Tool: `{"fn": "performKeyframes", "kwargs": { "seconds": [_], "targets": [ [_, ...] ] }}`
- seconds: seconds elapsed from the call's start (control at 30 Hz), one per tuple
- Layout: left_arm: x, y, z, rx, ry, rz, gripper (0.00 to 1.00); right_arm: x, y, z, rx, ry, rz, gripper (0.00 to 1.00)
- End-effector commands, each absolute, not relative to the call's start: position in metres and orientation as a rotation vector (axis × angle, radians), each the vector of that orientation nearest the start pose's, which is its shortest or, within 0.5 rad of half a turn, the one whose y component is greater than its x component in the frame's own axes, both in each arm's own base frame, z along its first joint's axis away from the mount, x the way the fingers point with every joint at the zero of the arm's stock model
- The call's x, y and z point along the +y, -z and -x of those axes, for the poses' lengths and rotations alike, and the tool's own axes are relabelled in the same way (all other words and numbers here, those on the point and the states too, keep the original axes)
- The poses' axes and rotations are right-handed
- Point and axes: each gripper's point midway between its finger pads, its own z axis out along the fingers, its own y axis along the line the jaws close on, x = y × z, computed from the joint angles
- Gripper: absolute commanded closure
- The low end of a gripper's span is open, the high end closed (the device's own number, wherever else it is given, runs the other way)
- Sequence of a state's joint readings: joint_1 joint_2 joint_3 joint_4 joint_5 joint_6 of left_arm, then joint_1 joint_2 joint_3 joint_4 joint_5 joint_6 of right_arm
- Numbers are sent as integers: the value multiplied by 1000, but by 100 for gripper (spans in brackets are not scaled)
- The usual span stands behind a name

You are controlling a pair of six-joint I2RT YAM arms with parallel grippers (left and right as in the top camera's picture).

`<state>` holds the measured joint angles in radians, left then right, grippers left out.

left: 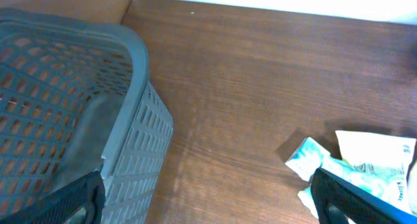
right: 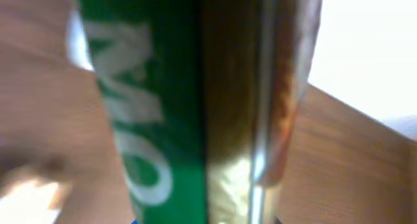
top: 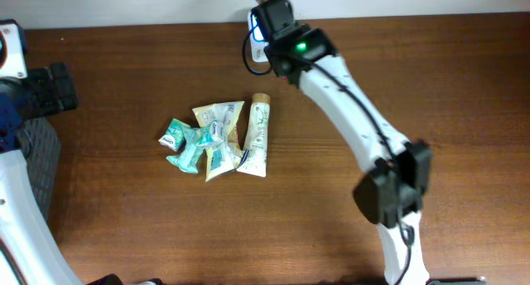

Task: Scan the item barcode
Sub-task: 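Raise the snack package up to the white barcode scanner, then carry the snack package to the right table edge and release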

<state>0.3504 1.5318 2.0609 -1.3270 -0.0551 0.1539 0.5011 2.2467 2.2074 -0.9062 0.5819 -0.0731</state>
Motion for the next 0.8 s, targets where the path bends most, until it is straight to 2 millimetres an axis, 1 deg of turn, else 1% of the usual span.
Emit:
{"fn": "performKeyframes", "kwargs": {
  "seconds": [0.0,0.03,0.1,0.17,0.2,0.4,0.53,0.57,0.63,0.7,0.77],
  "targets": [
    [134,-377,-338,2374,-303,249,1,146,-211,-553,2190,892,263,96],
    [134,-377,-338,2374,-303,249,1,146,-195,-556,2195,930,269,96],
    [134,-377,-338,2374,-303,249,1,149,-173,-564,2201,938,275,96],
    [134,-377,-338,2374,-303,249,1,153,-164,-570,2193,928,264,96],
    [134,-377,-338,2374,-303,249,1,154,-162,-571,2191,919,259,96],
    [134,-377,-338,2374,-303,249,1,157,-162,-570,2191,914,267,96],
    [134,-377,-338,2374,-303,249,1,175,-159,-559,2209,903,341,96],
    [134,-377,-338,2373,-303,249,1,184,-158,-553,2229,873,385,96],
    [134,-377,-338,2374,-303,249,1,196,-156,-545,2260,820,437,96],
    [134,-377,-338,2374,-303,249,1,206,-168,-533,2300,707,490,96],
    [134,-377,-338,2374,-303,249,1,215,-185,-517,2354,536,498,96]
  ]
}}
